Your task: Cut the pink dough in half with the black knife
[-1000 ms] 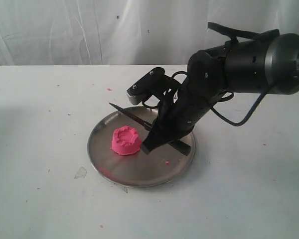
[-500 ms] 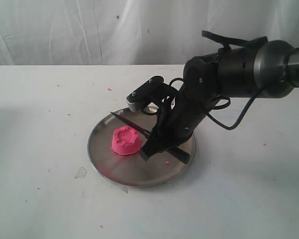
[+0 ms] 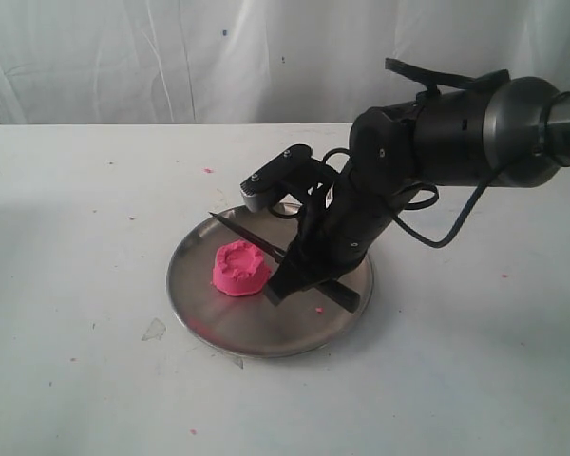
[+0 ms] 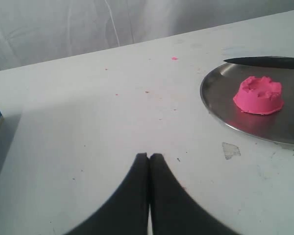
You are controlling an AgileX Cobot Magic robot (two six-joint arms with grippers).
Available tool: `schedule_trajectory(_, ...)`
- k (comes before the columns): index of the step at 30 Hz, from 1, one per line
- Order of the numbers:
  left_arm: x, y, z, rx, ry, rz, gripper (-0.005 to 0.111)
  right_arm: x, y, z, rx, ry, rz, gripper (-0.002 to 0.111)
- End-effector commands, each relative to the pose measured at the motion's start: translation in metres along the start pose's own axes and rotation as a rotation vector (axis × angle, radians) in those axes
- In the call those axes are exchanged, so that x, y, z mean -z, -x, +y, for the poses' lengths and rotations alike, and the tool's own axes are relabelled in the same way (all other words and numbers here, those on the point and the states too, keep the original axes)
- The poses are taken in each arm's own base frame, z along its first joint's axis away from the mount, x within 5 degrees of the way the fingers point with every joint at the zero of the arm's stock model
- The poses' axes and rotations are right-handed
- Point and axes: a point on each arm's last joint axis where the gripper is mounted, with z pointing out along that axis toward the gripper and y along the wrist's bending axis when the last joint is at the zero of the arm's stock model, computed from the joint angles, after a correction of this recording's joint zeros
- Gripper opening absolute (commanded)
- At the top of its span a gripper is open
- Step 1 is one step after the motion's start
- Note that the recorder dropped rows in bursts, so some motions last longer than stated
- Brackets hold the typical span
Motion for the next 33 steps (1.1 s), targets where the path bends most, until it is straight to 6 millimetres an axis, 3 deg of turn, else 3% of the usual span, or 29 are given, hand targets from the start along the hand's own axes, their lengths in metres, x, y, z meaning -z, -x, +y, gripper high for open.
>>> schedule_trajectory(1,0.000,0.001,0.000,0.014,0.007,-0.016,0.000,0.003,0.003,-0.001,-0.007,-0.003,-0.022,0.000)
schedule_trajectory(3,0.000,0.008,0.003,0.090,0.027,-0.091,0.000,0.003,0.003,-0.001,-0.007,-0.002,-0.021,0.000)
schedule_trajectory(6,0.005,0.028,0.011,0.374,0.062,-0.345,0.000,0.003,0.003,-0.001,-0.007,-0.003,-0.025,0.000)
schedule_trajectory(9,0.018,0.050,0.021,0.405,0.121,-0.640,0.000,0.003,0.004,-0.002,-0.007,-0.007,-0.036,0.000)
schedule_trajectory(12,0.025,0.057,0.024,0.425,0.136,-0.754,0.000,0.003,0.004,-0.002,-0.009,-0.005,-0.035,0.000)
schedule_trajectory(16,0.013,0.044,0.018,0.875,-0.032,-0.569,0.000,0.003,0.004,-0.001,-0.011,-0.003,-0.033,0.000)
schedule_trajectory(18,0.011,0.040,0.015,1.007,-0.082,-0.515,0.000,0.003,0.004,-0.001,-0.011,-0.003,-0.033,0.000)
schedule_trajectory(22,0.015,0.049,0.011,0.958,-0.164,-0.589,0.000,0.003,0.005,-0.002,-0.011,-0.006,-0.041,0.000)
schedule_trajectory(25,0.013,0.045,0.009,1.017,-0.183,-0.534,0.000,0.003,0.005,-0.002,-0.014,-0.005,-0.046,0.000)
schedule_trajectory(33,0.017,0.057,0.011,0.949,-0.080,-0.384,0.000,0.003,0.007,-0.002,-0.025,-0.003,-0.065,0.000)
